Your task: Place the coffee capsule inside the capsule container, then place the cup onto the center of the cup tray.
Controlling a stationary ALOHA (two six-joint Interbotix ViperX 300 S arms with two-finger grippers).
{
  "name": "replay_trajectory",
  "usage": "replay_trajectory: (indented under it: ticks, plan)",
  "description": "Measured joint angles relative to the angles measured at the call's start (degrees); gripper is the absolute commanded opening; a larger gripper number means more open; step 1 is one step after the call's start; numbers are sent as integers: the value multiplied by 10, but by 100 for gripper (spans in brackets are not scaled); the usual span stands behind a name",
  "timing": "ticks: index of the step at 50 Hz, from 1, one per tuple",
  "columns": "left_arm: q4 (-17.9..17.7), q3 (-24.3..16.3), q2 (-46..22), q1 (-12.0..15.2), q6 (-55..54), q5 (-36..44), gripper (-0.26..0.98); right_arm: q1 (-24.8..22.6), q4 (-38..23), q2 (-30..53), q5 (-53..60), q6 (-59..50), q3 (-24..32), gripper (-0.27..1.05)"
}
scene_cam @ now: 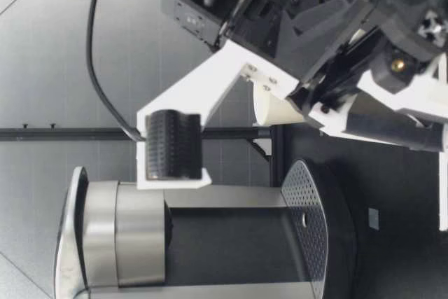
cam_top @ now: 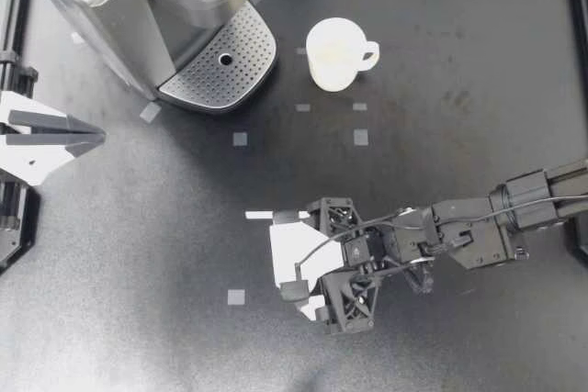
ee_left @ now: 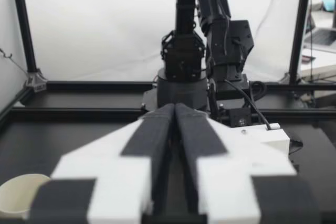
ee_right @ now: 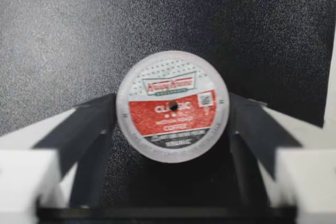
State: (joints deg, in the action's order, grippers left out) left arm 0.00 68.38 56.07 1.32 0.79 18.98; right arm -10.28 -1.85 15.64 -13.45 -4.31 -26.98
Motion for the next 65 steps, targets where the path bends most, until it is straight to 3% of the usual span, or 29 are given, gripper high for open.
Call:
replay_trajectory:
  ticks: [18,26,31,41,50,65]
  plan:
    - [1,0,-2,0,-3,-1,18,2,3,-22,22,-4,-1,60]
    - [1,-4,-25,0,-8,-9,18,11,20,-80,118,-20,-47,60]
    - [0,-30,-58,3,-10,-51,18,22,23,-120,202,-35,-87,60]
    - [-3,-134,-146,33,-11,-226,18,35,25,-180,397,-57,-178,60]
    - [4,-240,-210,66,-12,-401,18,36,25,-194,497,-54,-220,60]
    - [81,-475,-359,68,-35,-766,18,64,25,-207,528,-51,-252,60]
